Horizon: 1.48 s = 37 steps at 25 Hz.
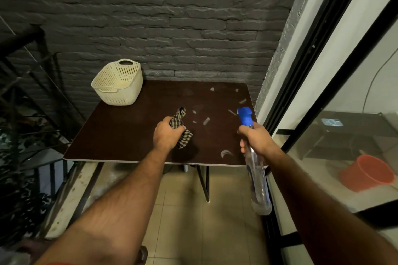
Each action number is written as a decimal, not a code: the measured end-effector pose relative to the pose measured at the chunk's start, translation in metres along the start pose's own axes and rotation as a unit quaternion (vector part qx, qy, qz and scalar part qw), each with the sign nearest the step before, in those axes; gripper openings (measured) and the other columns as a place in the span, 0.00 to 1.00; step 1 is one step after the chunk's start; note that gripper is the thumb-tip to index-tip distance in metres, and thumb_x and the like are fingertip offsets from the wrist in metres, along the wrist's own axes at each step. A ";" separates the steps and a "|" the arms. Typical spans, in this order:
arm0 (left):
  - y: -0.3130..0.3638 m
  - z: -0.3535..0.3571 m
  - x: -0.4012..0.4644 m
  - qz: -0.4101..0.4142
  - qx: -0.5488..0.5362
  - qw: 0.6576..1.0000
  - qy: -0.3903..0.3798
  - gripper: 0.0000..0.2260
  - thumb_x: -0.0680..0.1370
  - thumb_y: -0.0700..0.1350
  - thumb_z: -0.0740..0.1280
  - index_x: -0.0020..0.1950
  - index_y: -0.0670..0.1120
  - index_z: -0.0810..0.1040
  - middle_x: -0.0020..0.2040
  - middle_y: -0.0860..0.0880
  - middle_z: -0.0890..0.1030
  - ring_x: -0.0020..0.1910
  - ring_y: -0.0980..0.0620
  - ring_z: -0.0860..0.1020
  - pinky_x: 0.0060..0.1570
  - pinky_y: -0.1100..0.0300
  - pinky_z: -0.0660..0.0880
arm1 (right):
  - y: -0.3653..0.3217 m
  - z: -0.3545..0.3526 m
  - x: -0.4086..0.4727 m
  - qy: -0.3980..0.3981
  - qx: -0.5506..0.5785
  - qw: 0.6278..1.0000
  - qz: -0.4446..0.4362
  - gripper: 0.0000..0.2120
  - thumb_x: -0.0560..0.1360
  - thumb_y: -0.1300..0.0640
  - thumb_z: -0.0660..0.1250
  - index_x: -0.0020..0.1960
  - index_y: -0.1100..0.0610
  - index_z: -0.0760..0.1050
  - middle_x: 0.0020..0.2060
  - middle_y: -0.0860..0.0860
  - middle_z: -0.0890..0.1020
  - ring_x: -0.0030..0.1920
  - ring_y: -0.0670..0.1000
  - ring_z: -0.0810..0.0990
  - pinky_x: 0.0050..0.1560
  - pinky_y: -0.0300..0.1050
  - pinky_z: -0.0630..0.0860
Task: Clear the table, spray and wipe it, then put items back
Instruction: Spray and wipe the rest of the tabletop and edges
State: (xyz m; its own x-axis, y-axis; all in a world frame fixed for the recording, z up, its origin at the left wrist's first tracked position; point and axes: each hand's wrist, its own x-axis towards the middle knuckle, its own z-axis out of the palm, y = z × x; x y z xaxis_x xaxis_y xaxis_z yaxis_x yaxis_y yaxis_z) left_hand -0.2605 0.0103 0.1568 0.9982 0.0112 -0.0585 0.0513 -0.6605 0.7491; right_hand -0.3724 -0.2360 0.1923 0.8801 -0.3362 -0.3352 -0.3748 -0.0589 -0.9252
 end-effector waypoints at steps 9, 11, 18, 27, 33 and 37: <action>0.007 0.015 0.055 -0.014 -0.006 1.000 -0.017 0.20 0.72 0.52 0.72 0.62 0.49 0.76 0.53 0.48 0.81 0.53 0.48 0.78 0.51 0.56 0.74 | -0.033 0.020 0.065 -0.042 -0.011 0.999 -0.015 0.07 0.73 0.57 0.65 0.50 0.57 0.70 0.28 0.56 0.76 0.26 0.54 0.75 0.31 0.47 0.76; 0.009 0.022 0.078 -0.024 -0.005 1.000 -0.010 0.19 0.72 0.52 0.72 0.61 0.49 0.76 0.53 0.48 0.81 0.53 0.48 0.78 0.51 0.55 0.75 | -0.042 0.021 0.096 -0.055 -0.011 0.998 -0.015 0.07 0.73 0.57 0.66 0.48 0.57 0.70 0.28 0.56 0.77 0.26 0.55 0.76 0.33 0.48 0.76; 0.017 0.039 0.148 -0.079 -0.015 0.997 0.012 0.19 0.73 0.50 0.72 0.62 0.48 0.76 0.53 0.48 0.81 0.52 0.49 0.78 0.49 0.56 0.73 | -0.085 0.026 0.204 -0.107 -0.054 0.993 -0.017 0.08 0.73 0.58 0.66 0.49 0.58 0.71 0.31 0.57 0.76 0.28 0.53 0.77 0.30 0.45 0.76; -0.030 0.050 0.234 -0.138 0.010 0.990 0.005 0.22 0.71 0.52 0.73 0.64 0.49 0.75 0.58 0.45 0.78 0.52 0.48 0.78 0.54 0.52 0.75 | -0.100 0.047 0.309 -0.062 -0.033 0.997 -0.015 0.09 0.73 0.57 0.66 0.53 0.57 0.72 0.36 0.55 0.77 0.35 0.54 0.76 0.41 0.52 0.77; -0.040 0.076 0.333 -0.112 0.009 0.993 -0.031 0.23 0.69 0.52 0.74 0.62 0.49 0.77 0.55 0.42 0.79 0.54 0.43 0.79 0.54 0.53 0.76 | -0.100 0.089 0.369 -0.070 -0.041 0.996 0.022 0.11 0.72 0.55 0.68 0.53 0.54 0.72 0.37 0.55 0.77 0.36 0.54 0.76 0.44 0.53 0.77; -0.032 0.108 0.394 -0.062 0.020 0.996 -0.064 0.23 0.70 0.51 0.73 0.64 0.50 0.77 0.57 0.44 0.79 0.56 0.44 0.78 0.56 0.54 0.75 | -0.096 0.110 0.400 -0.069 -0.035 0.996 0.037 0.09 0.72 0.55 0.68 0.51 0.53 0.71 0.38 0.54 0.77 0.37 0.53 0.77 0.44 0.52 0.78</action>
State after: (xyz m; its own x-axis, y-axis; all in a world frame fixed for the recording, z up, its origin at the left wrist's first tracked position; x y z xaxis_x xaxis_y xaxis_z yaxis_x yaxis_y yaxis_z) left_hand 0.1280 -0.0455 0.0386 0.9724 0.0005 -0.2332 0.1692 -0.6897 0.7041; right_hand 0.0482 -0.2612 0.1273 0.8794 -0.2100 -0.4272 -0.4548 -0.1051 -0.8844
